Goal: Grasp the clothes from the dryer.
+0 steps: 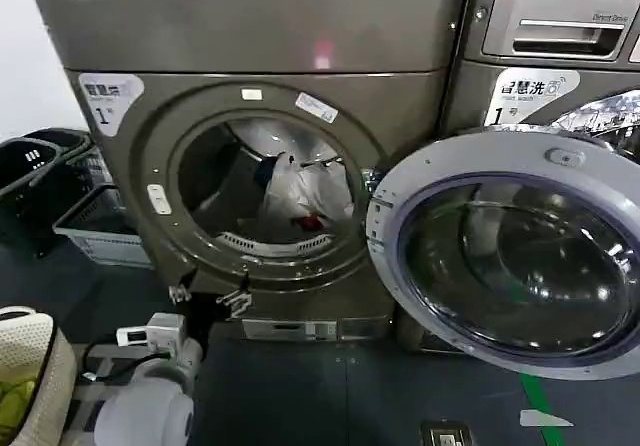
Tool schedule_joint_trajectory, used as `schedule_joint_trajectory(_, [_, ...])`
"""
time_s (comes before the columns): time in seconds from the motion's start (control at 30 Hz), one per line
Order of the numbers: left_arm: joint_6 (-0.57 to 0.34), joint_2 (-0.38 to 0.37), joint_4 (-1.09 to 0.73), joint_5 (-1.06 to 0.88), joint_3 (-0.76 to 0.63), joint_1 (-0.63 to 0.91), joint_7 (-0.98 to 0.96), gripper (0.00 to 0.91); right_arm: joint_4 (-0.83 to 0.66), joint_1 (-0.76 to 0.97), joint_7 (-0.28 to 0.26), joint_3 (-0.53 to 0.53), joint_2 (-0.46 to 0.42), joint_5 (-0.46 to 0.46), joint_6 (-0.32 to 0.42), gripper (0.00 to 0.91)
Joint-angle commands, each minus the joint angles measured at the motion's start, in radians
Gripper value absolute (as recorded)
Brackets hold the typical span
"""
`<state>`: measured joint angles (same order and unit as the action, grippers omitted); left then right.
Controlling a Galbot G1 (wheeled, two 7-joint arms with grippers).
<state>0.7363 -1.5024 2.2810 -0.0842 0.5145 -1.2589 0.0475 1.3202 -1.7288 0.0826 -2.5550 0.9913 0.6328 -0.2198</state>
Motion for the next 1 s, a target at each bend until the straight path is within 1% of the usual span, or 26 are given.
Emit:
schedule_joint_trajectory(0.03, [0.049,0.001,-0.001,-0.001,0.001,0.0,-0.009,0.907,0.001,0.0,-0.001,0.0,-0.001,0.0,0.0,0.907])
schedule_joint_trajectory(1.0, [0.049,-0.006,-0.006,0.001,-0.007,0.002,-0.016,0.907,0.0,0.005,0.0,0.003,-0.001,-0.001,0.004,0.907])
